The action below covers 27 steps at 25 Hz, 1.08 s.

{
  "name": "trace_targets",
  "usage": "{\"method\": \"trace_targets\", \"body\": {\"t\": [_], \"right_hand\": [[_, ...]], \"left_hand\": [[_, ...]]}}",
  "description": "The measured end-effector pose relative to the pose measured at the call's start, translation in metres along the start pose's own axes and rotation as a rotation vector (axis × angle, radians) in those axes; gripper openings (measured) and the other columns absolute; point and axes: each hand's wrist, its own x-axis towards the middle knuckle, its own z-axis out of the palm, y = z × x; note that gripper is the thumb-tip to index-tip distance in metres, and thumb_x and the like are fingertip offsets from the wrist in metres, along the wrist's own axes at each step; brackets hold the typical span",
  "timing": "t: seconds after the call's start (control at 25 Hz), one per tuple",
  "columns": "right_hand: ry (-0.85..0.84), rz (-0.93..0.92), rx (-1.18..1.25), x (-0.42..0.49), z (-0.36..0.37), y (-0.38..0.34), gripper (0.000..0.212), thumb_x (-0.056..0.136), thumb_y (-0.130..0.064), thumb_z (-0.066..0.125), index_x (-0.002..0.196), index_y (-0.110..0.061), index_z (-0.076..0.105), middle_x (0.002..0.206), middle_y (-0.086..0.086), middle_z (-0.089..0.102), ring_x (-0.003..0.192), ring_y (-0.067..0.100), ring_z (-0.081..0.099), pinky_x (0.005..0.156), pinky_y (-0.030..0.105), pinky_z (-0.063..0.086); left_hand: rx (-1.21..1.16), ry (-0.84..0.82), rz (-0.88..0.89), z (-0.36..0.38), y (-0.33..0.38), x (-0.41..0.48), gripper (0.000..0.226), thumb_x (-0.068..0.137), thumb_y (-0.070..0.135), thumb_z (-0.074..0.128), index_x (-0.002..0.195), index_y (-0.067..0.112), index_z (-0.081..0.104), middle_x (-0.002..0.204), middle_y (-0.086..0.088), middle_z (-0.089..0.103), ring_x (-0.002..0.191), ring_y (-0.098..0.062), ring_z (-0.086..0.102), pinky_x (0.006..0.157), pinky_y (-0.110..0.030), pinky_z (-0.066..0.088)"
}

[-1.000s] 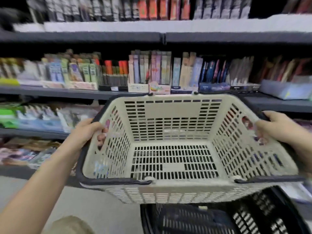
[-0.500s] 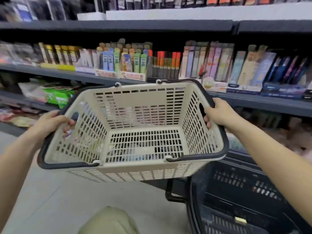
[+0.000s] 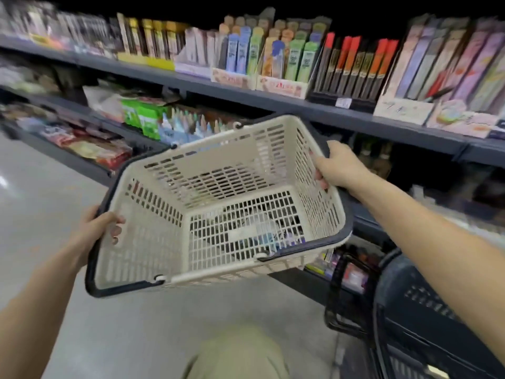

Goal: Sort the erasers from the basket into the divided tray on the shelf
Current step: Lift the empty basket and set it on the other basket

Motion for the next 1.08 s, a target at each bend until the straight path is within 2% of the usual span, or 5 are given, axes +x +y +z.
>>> {"method": "trace_targets", "body": {"t": [0.24, 0.4, 0.6, 0.92, 1.08], "right_hand": [[-0.134, -0.012, -0.025, -0.031, 0.058, 0.039, 0.013, 0.086, -0.014, 0.04, 0.087, -0.026, 0.047, 0.056, 0.002, 0.064, 0.037, 0.01, 0.059, 0.045, 0.021, 0.046], [-0.326, 0.416, -0.012, -0.05, 0.104, 0.109, 0.014, 0.09, -0.01, 0.047, 0.102, -0.003, 0.051, 0.083, 0.015, 0.07, 0.069, 0.025, 0.071, 0.072, 0.044, 0.058], [-0.386, 0.771, 0.136, -0.061, 0.163, 0.157, 0.008, 0.087, -0.006, 0.055, 0.095, -0.004, 0.059, 0.113, 0.021, 0.064, 0.092, 0.029, 0.063, 0.083, 0.039, 0.053], [-0.637, 0.752, -0.257, -0.048, 0.189, 0.17, 0.04, 0.087, -0.013, 0.059, 0.124, 0.002, 0.053, 0.13, 0.02, 0.053, 0.121, 0.033, 0.051, 0.098, 0.038, 0.043], [-0.64, 0.588, -0.62, -0.054, 0.186, 0.155, 0.073, 0.083, -0.032, 0.066, 0.139, -0.001, 0.031, 0.139, 0.017, 0.039, 0.124, 0.031, 0.044, 0.101, 0.036, 0.042]], "left_hand": [[0.239, 0.039, -0.054, -0.026, -0.053, 0.025, 0.012, 0.071, 0.009, 0.065, 0.076, 0.015, 0.056, 0.055, -0.009, 0.052, 0.045, -0.021, 0.049, 0.047, -0.024, 0.043], [0.439, -0.091, -0.002, 0.0, -0.085, 0.025, 0.006, 0.09, 0.006, 0.053, 0.095, 0.005, 0.057, 0.077, -0.015, 0.061, 0.051, -0.018, 0.055, 0.045, -0.023, 0.046], [0.492, -0.165, -0.127, 0.041, -0.135, 0.028, 0.016, 0.095, 0.01, 0.048, 0.11, 0.004, 0.046, 0.091, -0.017, 0.056, 0.066, -0.028, 0.054, 0.052, -0.032, 0.049], [0.558, -0.054, -0.245, 0.067, -0.18, 0.044, 0.033, 0.089, 0.001, 0.049, 0.122, -0.005, 0.048, 0.098, -0.018, 0.053, 0.08, -0.033, 0.056, 0.072, -0.043, 0.051], [0.896, 0.053, -0.05, 0.092, -0.147, 0.028, 0.055, 0.086, 0.017, 0.056, 0.137, 0.006, 0.038, 0.131, -0.024, 0.044, 0.118, -0.04, 0.045, 0.096, -0.049, 0.04]]}}
